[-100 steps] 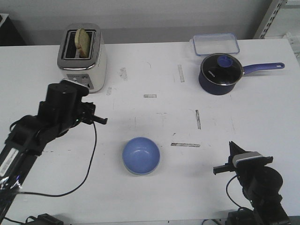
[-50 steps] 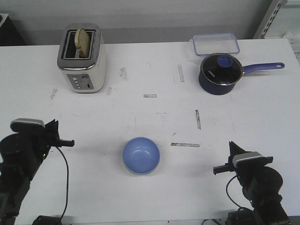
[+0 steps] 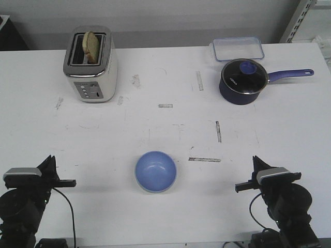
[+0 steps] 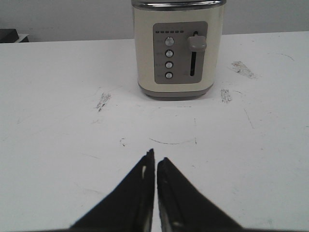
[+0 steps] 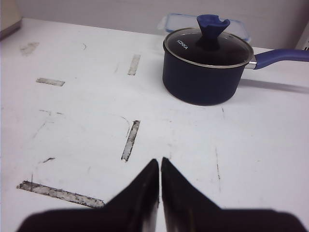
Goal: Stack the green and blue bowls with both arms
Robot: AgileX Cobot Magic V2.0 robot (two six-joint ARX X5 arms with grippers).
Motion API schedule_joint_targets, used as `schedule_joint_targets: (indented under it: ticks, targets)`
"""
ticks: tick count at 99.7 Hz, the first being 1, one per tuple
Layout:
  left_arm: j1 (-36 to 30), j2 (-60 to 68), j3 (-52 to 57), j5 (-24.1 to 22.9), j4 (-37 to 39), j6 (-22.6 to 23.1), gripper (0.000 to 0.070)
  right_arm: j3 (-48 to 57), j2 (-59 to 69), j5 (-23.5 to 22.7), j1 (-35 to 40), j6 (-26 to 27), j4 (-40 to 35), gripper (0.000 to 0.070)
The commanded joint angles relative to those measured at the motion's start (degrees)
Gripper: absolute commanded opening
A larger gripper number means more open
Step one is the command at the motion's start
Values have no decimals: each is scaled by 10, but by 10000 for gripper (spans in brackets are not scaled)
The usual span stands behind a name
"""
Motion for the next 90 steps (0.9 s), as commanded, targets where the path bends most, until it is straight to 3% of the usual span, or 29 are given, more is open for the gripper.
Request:
schedule_joint_targets:
  ticks: [1,90]
  targets:
    - [1,-5,3,-3,5,-4,3,1,0,0,1,3,6,0]
    - [3,-50,-14,-3,21,-5,2,1,0,0,1,3,6,0]
